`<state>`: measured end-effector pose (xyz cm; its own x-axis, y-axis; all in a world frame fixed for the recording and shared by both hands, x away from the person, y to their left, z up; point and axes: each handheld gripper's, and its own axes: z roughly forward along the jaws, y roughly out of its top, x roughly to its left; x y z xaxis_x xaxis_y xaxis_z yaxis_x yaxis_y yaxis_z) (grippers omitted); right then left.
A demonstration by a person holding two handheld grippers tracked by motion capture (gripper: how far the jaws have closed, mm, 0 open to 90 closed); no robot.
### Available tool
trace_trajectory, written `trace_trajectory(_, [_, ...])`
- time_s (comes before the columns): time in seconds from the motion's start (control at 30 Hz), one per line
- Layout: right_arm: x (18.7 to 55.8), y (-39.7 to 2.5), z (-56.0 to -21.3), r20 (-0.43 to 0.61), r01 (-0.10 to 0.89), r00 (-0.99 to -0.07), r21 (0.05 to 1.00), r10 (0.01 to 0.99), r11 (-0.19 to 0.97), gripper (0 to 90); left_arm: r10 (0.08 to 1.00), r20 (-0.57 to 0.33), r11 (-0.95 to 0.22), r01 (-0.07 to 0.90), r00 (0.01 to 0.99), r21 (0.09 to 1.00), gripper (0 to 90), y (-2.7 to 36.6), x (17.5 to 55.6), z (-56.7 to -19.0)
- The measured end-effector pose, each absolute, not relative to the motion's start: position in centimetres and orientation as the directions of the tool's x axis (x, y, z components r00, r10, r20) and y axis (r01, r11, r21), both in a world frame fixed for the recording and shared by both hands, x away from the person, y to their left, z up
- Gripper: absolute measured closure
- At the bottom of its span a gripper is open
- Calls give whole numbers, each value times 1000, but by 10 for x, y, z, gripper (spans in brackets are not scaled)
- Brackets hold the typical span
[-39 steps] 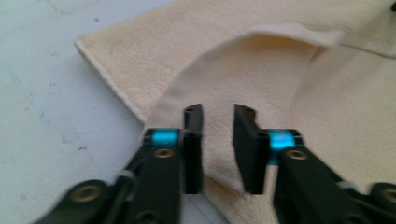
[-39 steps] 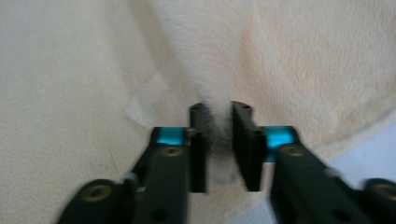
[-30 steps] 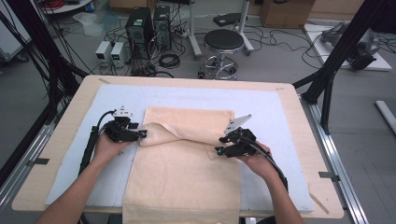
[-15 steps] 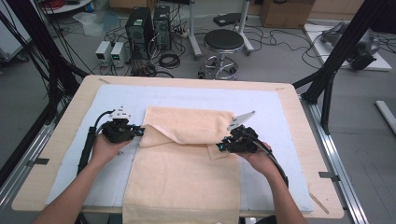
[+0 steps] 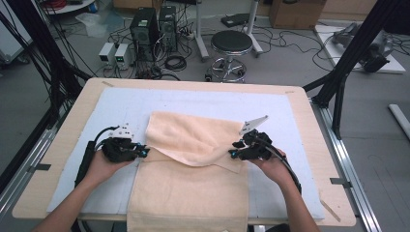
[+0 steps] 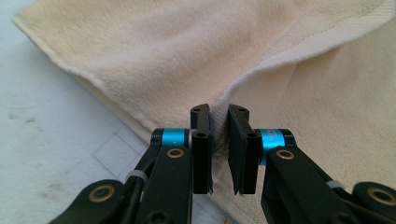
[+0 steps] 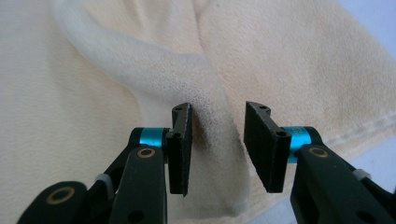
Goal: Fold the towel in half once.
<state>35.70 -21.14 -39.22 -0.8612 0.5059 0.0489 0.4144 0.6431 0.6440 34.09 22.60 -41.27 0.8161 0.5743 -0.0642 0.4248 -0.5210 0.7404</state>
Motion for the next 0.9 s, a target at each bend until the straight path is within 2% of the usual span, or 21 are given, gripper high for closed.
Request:
trace_trajectory(0.23, [342,-211,-390,48,361,-900,639,433,680,582,541,-56,-533,394,839,749,809,223,331,-410])
trace_trajectory(0.3, [337,-210,-394,9,348,-896,636,444,689,571,540,-66,-522,395,839,756,809,226,324,-410])
trace_trajectory(0.5, [315,-226,-383,-42,299,-872,743,487,599,552,552,-71,-518,409,831,751,804,233,311,-419])
trace_trajectory(0.6, [308,-234,-375,-33,276,-878,781,478,561,557,558,-79,-513,418,826,750,797,233,314,-421])
trace_trajectory(0.9, [312,-218,-394,-41,280,-904,698,426,659,573,568,-75,-499,415,820,761,788,230,318,-419])
